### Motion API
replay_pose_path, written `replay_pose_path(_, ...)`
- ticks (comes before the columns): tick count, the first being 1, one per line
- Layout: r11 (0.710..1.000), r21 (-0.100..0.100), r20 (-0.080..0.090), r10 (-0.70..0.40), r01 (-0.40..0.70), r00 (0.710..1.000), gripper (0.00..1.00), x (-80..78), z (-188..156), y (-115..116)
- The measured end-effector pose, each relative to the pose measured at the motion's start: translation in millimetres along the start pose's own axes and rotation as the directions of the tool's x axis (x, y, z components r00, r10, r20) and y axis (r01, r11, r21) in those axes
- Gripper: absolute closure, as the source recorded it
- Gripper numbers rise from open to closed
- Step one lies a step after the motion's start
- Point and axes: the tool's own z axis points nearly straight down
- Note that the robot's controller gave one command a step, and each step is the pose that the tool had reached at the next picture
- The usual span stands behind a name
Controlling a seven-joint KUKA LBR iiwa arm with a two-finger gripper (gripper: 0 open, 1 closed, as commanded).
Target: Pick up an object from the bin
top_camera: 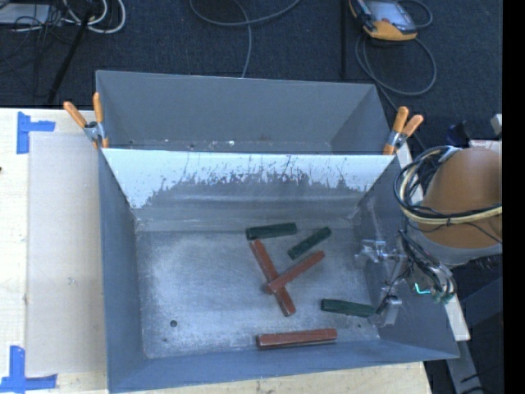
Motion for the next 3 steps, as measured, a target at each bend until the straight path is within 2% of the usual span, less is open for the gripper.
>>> replay_pose_path(1,1.0,0.0,0.004,-0.017,0.017,1.0,0.0,6.7,78.5,-6.2)
replay_pose_path(2,0.976,0.004,0.011,-0.216,0.216,0.976,0.0,3.9,74.4,-5.3)
replay_pose_path(3,0.976,0.003,0.007,-0.219,0.219,0.976,1.0,4.8,74.8,-5.3)
